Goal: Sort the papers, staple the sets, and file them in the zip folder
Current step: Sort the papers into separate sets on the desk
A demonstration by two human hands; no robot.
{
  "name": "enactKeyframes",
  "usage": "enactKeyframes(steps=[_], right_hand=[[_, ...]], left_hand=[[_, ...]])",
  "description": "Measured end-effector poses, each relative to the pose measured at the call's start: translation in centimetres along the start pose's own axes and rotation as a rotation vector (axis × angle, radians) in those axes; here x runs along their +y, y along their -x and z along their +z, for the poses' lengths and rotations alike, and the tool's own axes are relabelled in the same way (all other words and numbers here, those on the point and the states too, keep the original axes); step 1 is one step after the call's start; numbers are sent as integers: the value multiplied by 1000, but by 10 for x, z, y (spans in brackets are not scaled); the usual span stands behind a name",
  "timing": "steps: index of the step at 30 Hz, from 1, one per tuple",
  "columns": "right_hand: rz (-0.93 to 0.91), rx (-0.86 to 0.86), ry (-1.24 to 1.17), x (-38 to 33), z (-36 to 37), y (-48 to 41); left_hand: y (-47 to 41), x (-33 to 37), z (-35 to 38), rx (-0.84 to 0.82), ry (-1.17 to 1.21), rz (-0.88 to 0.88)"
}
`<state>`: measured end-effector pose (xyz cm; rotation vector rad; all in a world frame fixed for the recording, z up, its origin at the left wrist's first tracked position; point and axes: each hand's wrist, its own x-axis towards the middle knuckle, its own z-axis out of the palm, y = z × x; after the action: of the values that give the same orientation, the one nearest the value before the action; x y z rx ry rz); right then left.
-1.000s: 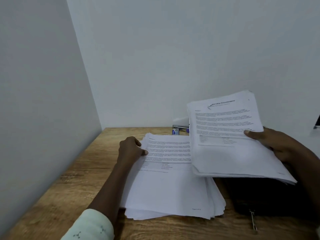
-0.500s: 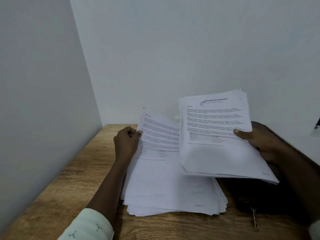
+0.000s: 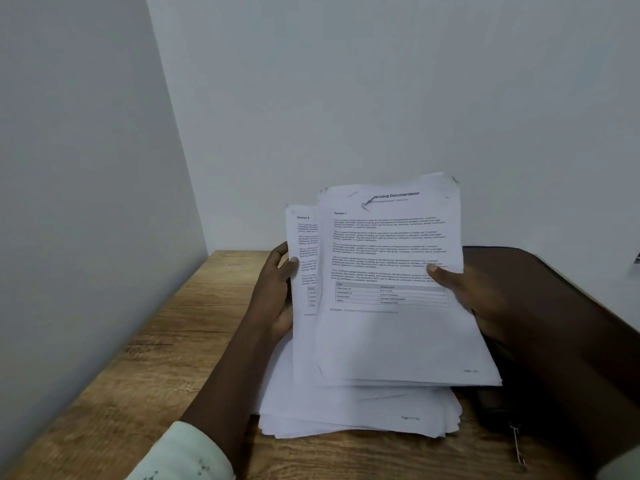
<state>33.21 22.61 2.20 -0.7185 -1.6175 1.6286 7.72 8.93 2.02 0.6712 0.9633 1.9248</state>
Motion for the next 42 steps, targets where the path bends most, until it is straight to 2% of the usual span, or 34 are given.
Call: enactKeyframes(steps=[4,7,10,15,17,18,20,23,24,26,28,30,35,42], right_hand=[[-39,-28,-84,-1,6,2],[-119,-57,-34,-4,15,4],[-181,-28,-79,-14,22,6],[-2,-230,-283,-40,24,15],[-33,-154,-234,-45,21,13],[-96,-63,-212,-49,18,12],[-272,138,-187,-60,11,11],[-508,342,-146,-72,-13,16],[-557,380,-127,-73,-20,19],[-615,439,-74,-73,-25,18],[-632,495,-38,-71,-20,17],[-643,516,-6,-70,-14,16],[-533,443,77,-55,-8,8],[-521,442,47,-52,-15,3]], left_hand=[[7,2,13,-87,77,-79],[9,1,19,-194,-62,-46],[9,4,19,-187,-160,16],[14,22,22,-335,-8,34],[12,31,33,-352,-50,67],[11,37,39,-345,-98,103],[6,53,44,-259,-195,182],[-5,63,23,57,-336,232],[-8,59,10,163,-486,227],[-13,42,-12,262,-822,159],[-14,21,-21,269,-1049,82],[-14,8,-20,233,-1170,58],[-18,-7,-11,228,-1461,60],[-23,-10,-17,283,-1451,8]])
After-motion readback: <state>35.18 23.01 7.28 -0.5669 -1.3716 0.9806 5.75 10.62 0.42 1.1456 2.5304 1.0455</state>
